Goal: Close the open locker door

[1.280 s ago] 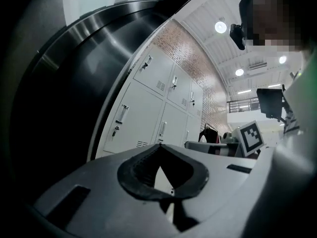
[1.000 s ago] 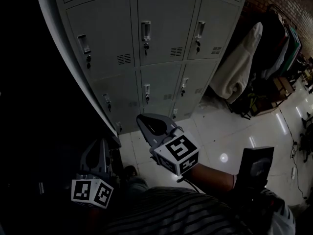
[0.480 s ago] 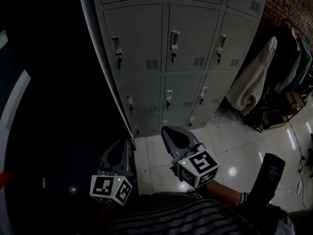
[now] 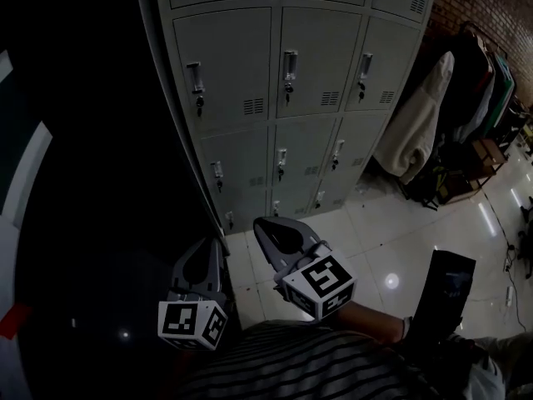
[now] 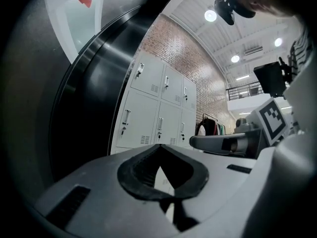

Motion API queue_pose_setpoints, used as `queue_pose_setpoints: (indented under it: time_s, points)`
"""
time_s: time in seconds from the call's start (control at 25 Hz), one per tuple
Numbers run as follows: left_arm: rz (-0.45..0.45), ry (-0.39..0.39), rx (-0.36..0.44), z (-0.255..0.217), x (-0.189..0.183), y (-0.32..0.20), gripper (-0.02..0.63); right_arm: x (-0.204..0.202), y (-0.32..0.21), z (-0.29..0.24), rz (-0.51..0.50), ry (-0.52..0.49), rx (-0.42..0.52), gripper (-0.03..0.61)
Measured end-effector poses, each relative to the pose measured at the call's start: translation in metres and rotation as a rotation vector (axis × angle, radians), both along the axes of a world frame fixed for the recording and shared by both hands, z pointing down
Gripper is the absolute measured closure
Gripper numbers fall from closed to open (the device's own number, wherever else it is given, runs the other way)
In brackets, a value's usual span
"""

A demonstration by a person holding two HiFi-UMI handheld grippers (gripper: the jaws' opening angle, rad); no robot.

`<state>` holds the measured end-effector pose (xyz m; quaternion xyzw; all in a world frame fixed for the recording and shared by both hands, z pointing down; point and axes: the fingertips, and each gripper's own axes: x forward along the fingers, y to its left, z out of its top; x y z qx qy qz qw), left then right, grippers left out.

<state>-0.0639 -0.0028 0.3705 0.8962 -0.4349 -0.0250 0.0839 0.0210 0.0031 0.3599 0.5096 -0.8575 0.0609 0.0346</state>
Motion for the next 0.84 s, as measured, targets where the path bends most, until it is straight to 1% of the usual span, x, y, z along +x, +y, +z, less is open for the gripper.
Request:
queue_pose_setpoints:
  time_s: [0.28,0.56,0.68,0.84]
  points:
    - [0.033,-0.01,0.021,-0.005,-0.006,0.008,0.609,-0.015,0.006,-0.001,-0.003,0.009,-0.004,0.578]
    - [0.06,-0.014,-0.001,0.0,-0.008,0.018,0.609,-0.027,0.017,-0.002,-0.023,0.005,-0.005,0.578]
    - [0.075,-0.025,-0.035,0.006,-0.008,0.023,0.609,-0.032,0.021,0.001,-0.03,0.021,-0.009,0.578]
    - [0.081,-0.005,-0.037,0.004,-0.01,0.023,0.609,-0.035,0.022,0.003,-0.033,0.038,-0.015,0.578]
